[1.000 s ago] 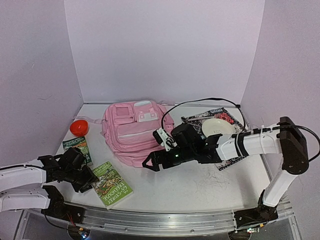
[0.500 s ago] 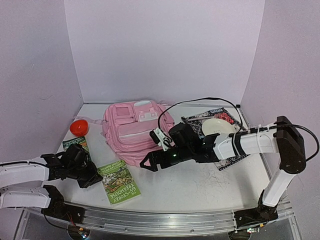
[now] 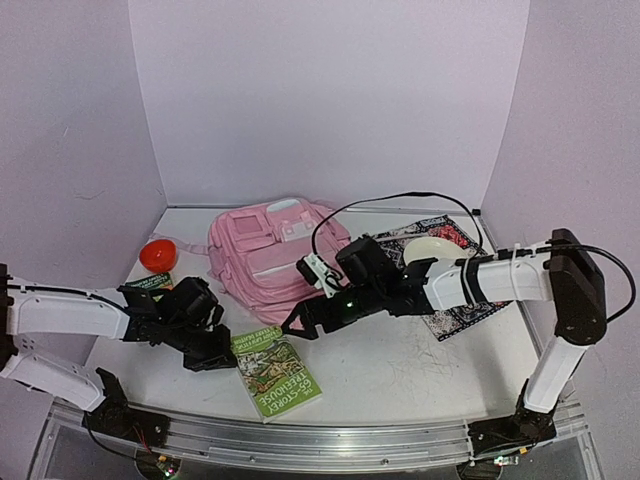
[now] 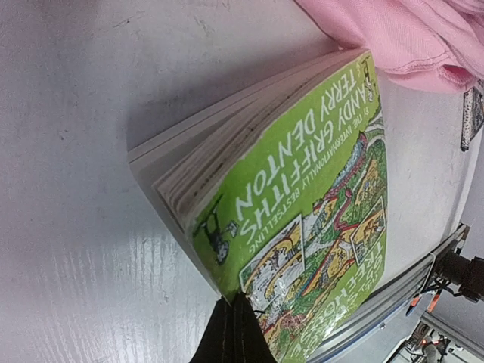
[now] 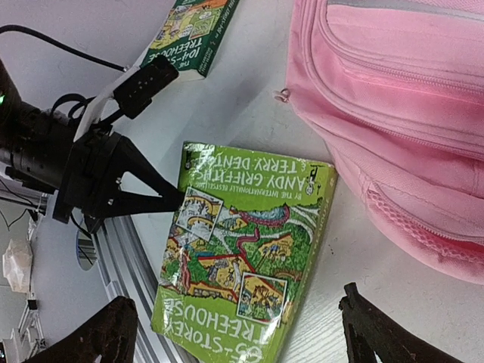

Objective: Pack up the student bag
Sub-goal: Move the book to the corner of the board.

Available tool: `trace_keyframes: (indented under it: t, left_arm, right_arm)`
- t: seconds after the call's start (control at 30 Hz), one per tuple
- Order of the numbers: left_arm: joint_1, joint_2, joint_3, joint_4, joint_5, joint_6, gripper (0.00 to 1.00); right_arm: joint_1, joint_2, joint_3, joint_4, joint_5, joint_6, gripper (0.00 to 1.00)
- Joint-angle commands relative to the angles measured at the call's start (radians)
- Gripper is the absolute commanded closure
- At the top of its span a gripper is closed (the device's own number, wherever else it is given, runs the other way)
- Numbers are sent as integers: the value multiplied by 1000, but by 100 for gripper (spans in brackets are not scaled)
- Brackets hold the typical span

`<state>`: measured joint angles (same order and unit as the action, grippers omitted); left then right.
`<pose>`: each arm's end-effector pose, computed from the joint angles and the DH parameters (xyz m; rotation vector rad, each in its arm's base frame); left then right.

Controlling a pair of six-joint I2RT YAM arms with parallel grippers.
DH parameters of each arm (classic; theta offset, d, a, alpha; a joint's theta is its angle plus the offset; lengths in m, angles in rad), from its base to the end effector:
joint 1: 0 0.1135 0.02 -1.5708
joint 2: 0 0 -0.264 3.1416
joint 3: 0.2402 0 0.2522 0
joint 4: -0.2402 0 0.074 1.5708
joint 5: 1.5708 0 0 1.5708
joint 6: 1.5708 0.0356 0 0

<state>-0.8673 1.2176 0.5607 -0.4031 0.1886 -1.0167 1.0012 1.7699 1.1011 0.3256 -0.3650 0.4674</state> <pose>0.1324 -0.1664 0.1641 -0.1445 2.8883 -0.7713 0.2064 0.3459 0.2314 -0.8218 1.9646 1.2863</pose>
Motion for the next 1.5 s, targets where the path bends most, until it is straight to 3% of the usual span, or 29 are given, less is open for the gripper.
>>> trace_keyframes:
  t: [0.0, 0.1, 0.23, 0.47, 0.83, 1.17, 1.47]
  left_arm:
    - [-7, 7, 69, 30, -46, 20, 92]
    - [-7, 4, 98, 21, -52, 50, 73]
    - [-6, 27, 173, -52, -82, 137, 56]
    - [76, 153, 322, -164, -50, 364, 45]
    - [186, 192, 407, -318, -3, 584, 42]
    - [203, 427, 467, -307, 186, 778, 49]
    - [203, 457, 441, -309, 294, 785, 61]
  right_arm:
    - [-2, 18, 8, -69, -27, 9, 7]
    - [-2, -1, -55, -69, -12, 44, 7]
    - [-3, -30, -136, -66, -7, 86, 8]
    - [-4, -59, -221, -45, -11, 121, 9]
    - [-3, -82, -236, -34, -13, 130, 9]
    - [-2, -55, -194, -23, -35, 114, 9]
    - [-2, -45, -185, -23, -45, 109, 9]
